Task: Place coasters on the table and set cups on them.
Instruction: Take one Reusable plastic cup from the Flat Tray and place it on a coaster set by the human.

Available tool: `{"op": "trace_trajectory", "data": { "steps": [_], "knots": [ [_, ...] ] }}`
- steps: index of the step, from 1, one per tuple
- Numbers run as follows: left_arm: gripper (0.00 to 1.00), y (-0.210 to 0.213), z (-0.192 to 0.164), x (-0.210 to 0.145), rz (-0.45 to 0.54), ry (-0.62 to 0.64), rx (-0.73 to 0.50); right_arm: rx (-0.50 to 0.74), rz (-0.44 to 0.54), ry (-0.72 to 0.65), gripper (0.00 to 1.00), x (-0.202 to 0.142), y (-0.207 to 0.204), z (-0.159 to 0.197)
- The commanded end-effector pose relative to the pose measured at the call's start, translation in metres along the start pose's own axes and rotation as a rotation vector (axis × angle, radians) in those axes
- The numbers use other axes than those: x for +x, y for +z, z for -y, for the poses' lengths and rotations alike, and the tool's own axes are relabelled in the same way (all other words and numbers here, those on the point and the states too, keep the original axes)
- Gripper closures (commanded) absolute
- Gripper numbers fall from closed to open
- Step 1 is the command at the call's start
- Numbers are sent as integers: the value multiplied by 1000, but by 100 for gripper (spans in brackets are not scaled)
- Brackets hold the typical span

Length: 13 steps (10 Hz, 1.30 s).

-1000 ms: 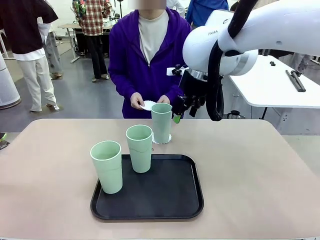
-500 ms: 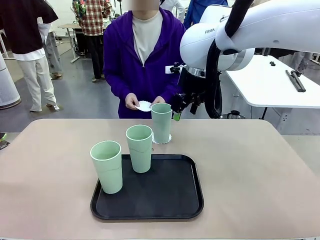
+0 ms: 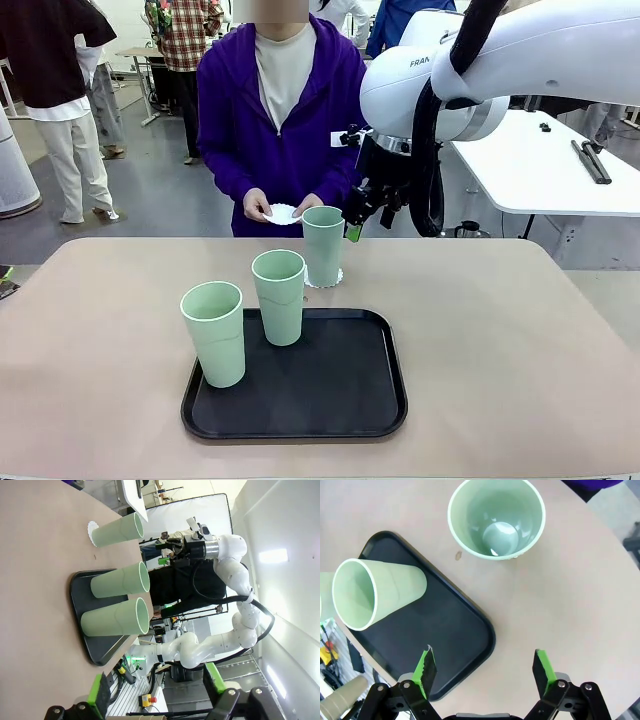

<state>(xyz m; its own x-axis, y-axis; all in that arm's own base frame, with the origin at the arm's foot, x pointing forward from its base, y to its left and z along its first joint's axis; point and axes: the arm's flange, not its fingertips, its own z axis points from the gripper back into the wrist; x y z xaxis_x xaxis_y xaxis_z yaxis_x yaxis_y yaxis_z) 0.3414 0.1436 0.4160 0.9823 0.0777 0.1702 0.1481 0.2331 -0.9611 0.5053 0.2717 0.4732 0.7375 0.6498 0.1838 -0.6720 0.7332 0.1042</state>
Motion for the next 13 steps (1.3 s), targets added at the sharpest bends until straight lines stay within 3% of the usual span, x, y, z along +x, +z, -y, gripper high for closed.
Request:
{"op": "trace_trajectory", "data": {
  "steps": [1, 6, 9, 13],
  "knots": [
    [0, 2, 2, -1, 5, -14, -13, 17, 16, 7, 0, -6, -2, -2],
    [0, 2, 2, -1, 5, -14, -13, 0, 0, 0, 0, 0, 0, 0],
    [0, 2, 2, -1, 5, -14, -13, -97, 46, -358, 0, -61, 33, 63],
    [0, 2, 2, -1, 5, -14, -13, -154, 31, -642, 0, -162, 69, 112]
  ]
}}
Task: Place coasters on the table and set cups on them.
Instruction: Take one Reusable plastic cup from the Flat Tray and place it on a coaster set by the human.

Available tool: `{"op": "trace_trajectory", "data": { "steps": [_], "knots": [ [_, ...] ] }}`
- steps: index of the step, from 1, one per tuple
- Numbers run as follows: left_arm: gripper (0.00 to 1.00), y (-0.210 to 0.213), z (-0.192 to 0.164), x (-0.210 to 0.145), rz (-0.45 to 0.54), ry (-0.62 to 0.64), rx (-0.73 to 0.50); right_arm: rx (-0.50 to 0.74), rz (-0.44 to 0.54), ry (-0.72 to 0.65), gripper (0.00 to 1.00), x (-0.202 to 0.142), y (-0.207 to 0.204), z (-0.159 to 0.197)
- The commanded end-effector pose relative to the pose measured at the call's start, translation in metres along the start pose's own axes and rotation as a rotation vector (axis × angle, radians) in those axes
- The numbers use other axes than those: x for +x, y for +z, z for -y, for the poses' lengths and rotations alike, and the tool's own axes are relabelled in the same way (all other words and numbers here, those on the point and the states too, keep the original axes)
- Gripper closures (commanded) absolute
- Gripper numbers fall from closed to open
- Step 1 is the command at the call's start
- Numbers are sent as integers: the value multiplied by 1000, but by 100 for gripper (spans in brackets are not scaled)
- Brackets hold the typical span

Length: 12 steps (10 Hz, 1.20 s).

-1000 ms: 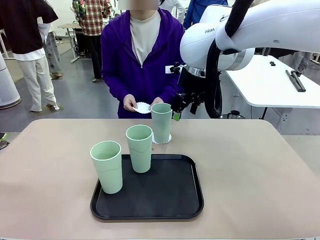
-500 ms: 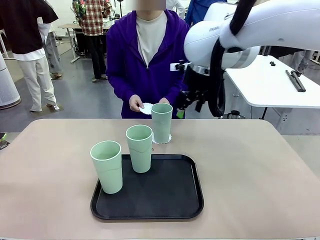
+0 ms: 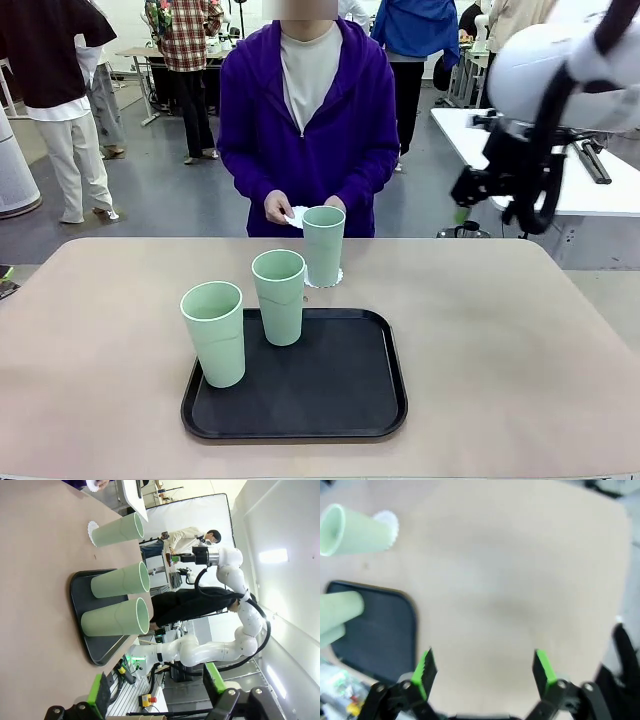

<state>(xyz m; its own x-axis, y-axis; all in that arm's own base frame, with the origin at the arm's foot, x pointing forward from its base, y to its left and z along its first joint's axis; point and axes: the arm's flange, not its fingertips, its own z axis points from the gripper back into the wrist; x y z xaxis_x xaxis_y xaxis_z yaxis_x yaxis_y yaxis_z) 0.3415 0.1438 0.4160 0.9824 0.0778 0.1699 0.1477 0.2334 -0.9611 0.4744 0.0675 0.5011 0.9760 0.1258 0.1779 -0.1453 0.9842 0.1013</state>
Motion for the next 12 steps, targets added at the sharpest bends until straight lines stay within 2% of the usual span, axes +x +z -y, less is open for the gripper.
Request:
{"op": "trace_trajectory", "data": {
  "steps": [1, 3, 4, 8, 10, 12],
  "knots": [
    [0, 2, 2, -1, 5, -14, -13, -75, -20, -87, 0, -29, 6, 6],
    [0, 2, 2, -1, 5, -14, -13, -84, -10, -105, 0, -37, 9, 13],
    [0, 2, 2, -1, 5, -14, -13, -44, -8, -73, 0, -27, 9, 20],
    [0, 2, 2, -1, 5, -14, -13, -51, -11, -82, 0, -32, 11, 20],
    [0, 2, 2, -1, 5, -14, -13, 365, -94, -209, 0, -27, 21, 82],
    [0, 2, 2, -1, 5, -14, -13, 668, -97, -323, 0, -33, 20, 135]
  ]
}}
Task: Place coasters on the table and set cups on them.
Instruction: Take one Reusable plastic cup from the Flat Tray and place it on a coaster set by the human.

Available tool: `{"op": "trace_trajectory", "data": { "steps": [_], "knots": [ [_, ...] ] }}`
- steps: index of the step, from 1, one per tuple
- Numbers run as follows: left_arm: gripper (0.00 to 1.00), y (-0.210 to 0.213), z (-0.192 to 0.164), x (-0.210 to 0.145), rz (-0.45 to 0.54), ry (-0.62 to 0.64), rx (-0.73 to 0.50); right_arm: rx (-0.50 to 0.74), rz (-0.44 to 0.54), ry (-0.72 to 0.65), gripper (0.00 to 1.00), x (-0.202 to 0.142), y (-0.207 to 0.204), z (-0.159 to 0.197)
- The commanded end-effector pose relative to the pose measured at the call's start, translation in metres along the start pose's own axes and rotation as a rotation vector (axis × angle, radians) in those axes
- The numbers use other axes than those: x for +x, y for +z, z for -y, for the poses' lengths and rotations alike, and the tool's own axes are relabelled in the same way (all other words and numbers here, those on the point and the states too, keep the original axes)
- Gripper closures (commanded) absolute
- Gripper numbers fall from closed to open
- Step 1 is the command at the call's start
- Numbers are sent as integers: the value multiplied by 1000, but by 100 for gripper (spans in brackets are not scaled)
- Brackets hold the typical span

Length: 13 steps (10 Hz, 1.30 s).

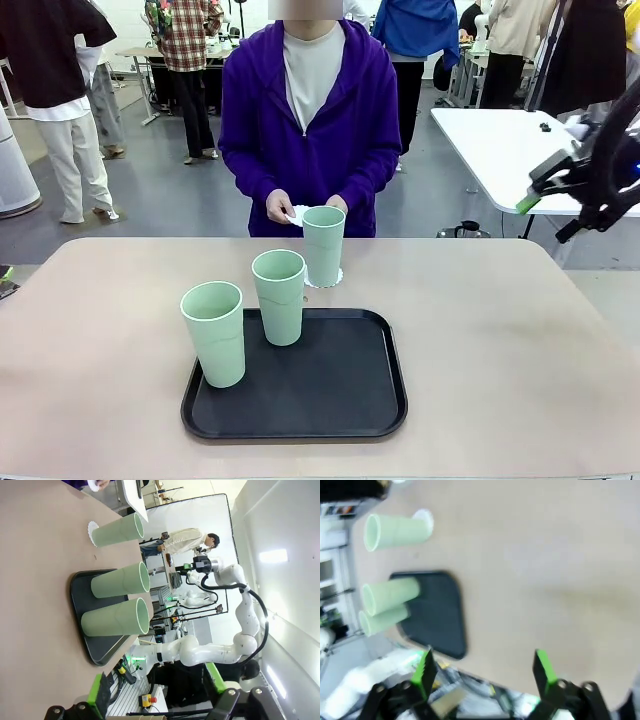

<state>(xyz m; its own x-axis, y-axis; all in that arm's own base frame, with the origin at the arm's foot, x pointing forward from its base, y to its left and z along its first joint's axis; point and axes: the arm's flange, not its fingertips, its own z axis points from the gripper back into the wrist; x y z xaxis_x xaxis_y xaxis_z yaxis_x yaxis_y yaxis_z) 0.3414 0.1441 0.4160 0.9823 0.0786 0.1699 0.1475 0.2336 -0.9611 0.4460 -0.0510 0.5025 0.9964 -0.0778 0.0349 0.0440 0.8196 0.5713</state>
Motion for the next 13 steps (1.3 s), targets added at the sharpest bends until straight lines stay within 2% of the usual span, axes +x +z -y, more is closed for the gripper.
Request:
{"op": "trace_trajectory", "data": {
  "steps": [1, 4, 5, 9, 13],
  "knots": [
    [0, 2, 2, -1, 4, -14, -13, 322, -52, -97, 0, 12, 15, 41],
    [0, 2, 2, -1, 4, -14, -13, 559, -41, -140, 0, -14, 11, 101],
    [0, 2, 2, -1, 4, -14, -13, 602, -32, -120, 0, -24, 4, 118],
    [0, 2, 2, -1, 4, -14, -13, 714, 25, -107, 0, -57, -15, 171],
    [0, 2, 2, -1, 4, -14, -13, 767, 93, -91, 0, -72, -4, 193]
  ]
}}
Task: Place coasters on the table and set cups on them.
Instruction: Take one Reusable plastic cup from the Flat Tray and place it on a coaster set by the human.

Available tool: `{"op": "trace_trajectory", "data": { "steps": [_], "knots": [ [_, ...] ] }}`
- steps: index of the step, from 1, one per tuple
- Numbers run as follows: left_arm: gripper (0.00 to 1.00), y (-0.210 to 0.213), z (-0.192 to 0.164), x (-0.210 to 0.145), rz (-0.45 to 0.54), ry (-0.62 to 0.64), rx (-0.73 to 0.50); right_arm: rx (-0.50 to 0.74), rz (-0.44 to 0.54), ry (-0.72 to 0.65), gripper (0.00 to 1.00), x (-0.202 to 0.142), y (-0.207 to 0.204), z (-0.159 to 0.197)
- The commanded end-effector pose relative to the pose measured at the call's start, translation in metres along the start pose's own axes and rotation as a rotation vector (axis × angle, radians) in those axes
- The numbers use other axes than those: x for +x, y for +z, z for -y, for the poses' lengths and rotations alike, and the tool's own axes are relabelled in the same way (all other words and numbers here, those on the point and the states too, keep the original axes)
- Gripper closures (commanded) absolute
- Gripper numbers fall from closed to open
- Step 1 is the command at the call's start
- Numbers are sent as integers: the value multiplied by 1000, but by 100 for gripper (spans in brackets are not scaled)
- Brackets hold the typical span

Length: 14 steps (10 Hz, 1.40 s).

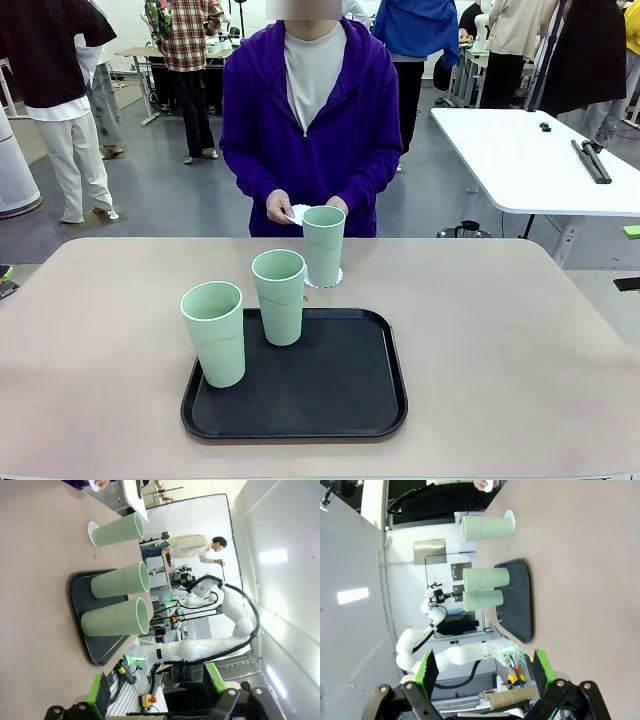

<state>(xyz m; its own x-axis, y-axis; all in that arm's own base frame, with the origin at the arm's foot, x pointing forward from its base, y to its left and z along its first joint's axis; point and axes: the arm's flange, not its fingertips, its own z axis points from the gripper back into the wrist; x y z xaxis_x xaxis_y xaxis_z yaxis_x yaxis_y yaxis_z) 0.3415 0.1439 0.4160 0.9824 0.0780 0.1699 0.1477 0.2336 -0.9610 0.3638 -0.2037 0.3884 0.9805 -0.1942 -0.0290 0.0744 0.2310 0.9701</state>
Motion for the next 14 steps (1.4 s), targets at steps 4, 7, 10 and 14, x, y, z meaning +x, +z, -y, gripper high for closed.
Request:
{"op": "trace_trajectory", "data": {
  "steps": [4, 7, 10, 14],
  "knots": [
    [0, 2, 2, -1, 5, -14, -13, -17, -12, -9, 0, 2, -5, 0],
    [0, 2, 2, -1, 5, -14, -13, -17, -12, -9, 0, 2, -5, 0],
    [0, 2, 2, -1, 5, -14, -13, -17, -12, -9, 0, 2, -5, 0],
    [0, 2, 2, -1, 5, -14, -13, -17, -12, -9, 0, 2, -5, 0]
  ]
}}
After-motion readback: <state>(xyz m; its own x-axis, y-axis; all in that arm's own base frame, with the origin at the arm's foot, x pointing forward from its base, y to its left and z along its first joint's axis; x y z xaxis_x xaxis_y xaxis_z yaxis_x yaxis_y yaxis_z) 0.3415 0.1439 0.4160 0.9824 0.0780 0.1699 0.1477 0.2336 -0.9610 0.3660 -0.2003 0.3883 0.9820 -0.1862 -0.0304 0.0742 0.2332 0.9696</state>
